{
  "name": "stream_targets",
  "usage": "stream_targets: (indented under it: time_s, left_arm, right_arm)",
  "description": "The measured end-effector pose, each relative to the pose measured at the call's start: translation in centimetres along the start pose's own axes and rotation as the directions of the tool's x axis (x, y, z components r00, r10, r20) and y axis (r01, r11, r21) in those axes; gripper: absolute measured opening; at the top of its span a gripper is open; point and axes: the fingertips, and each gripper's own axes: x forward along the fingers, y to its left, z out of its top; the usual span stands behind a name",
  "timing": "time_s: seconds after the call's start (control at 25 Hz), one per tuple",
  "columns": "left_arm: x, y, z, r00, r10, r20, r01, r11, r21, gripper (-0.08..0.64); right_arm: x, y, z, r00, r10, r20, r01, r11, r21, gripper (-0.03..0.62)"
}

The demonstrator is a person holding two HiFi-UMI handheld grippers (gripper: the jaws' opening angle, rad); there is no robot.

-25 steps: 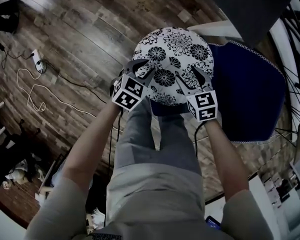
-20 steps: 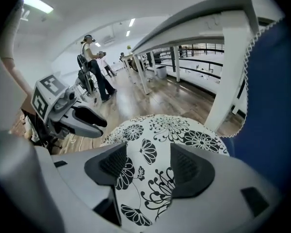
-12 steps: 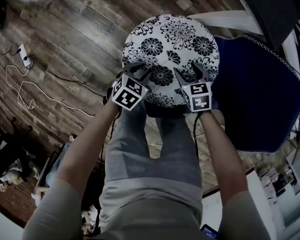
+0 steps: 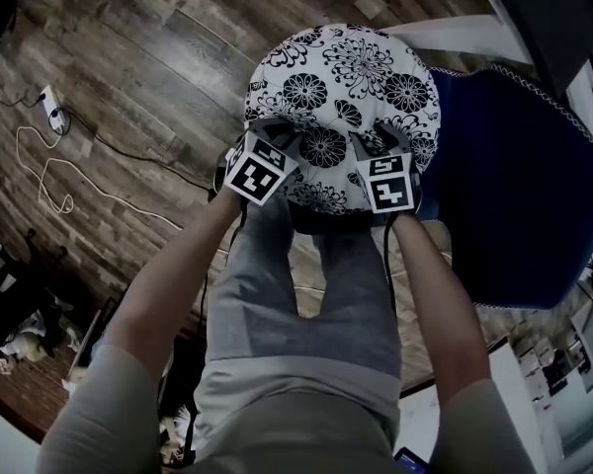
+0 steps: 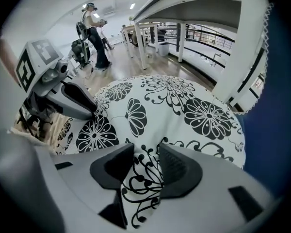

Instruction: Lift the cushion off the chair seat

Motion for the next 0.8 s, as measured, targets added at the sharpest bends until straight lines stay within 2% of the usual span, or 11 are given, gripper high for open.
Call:
stream_targets:
  time_s: [0.12, 0.2, 0.4, 0.6, 0.68, 0.8]
  left_arm:
    - [0.0, -0.8, 0.4, 0.999, -0.007, 0.039, 0.005, 0.998, 0.060, 0.008]
    - [0.0, -1.3, 1.2, 0.999, -0.010, 0.044, 0.007, 0.997, 0.082, 0.006]
    - [-1.8, -1.7, 3.0, 0.998, 0.012, 0.066, -0.019, 0.994, 0.104, 0.005]
    - [-6.7, -1.8, 6.8, 0.986, 0.040, 0.162, -0.056, 0.994, 0.099, 0.005]
    - [-8.4, -2.2, 8.3, 0.977, 0.051, 0.206, -0.077, 0.990, 0.118, 0.005]
    - [-12.2, -3.2, 11.0, 0.959, 0.080, 0.271, -0.129, 0.977, 0.168, 0.005]
  right_arm:
    - [-0.3, 0.5, 0.2, 0.998, 0.056, 0.000, -0.056, 0.998, -0.027, 0.065]
    - [-0.3, 0.5, 0.2, 0.998, 0.059, 0.012, -0.059, 0.998, -0.037, 0.003]
    - [-2.8, 0.2, 1.3, 0.995, 0.053, 0.082, -0.056, 0.998, 0.032, 0.002]
    - [-7.7, 0.8, 4.3, 0.982, 0.066, 0.177, -0.067, 0.998, -0.002, 0.002]
    - [-9.3, 0.5, 5.4, 0.967, 0.060, 0.246, -0.057, 0.998, -0.018, 0.002]
    - [-13.8, 0.0, 8.3, 0.930, 0.037, 0.365, -0.025, 0.999, -0.037, 0.002]
